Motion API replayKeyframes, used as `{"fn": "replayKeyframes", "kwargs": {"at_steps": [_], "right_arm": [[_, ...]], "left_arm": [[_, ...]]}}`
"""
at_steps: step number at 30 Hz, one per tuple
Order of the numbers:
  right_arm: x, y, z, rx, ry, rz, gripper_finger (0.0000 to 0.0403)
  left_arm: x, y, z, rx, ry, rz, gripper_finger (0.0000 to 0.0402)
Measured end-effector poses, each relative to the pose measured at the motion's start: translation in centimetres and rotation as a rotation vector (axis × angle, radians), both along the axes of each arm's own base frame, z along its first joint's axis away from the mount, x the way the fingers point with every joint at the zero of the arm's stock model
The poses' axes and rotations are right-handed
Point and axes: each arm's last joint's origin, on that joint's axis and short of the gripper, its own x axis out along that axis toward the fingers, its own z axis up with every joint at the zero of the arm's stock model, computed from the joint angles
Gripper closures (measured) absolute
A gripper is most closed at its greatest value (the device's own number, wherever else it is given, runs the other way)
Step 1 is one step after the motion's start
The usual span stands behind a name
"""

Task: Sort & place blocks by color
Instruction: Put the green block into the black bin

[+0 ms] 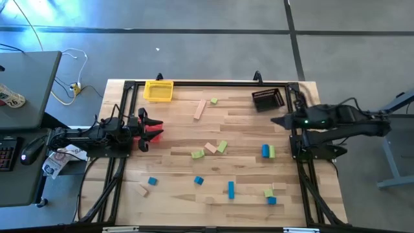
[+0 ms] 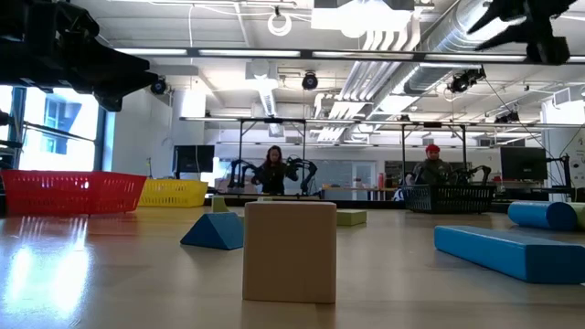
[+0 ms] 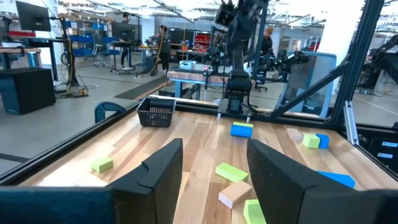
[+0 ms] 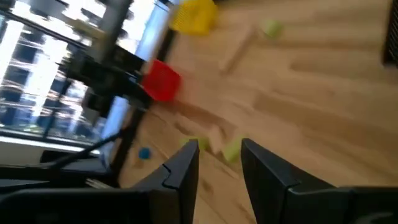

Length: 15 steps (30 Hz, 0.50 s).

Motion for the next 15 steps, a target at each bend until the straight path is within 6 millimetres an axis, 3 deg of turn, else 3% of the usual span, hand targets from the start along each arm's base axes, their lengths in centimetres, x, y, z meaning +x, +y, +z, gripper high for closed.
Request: {"fn": "replayKeyframes", "kwargs": {"at_steps": [8,15], "right_arm": [[1.5,0.5,-2.7,0.202,0.314,-0.067,0.0295],[3.2,0.9,-3.9,0.288,0.460,-0.054,0.0295]], "left_arm": [[0.0,0.0,0.0,0.000,0.000,0.000,0.0234],[0.0,0.0,0.0,0.001,0.000,0.000,0.0234]]}}
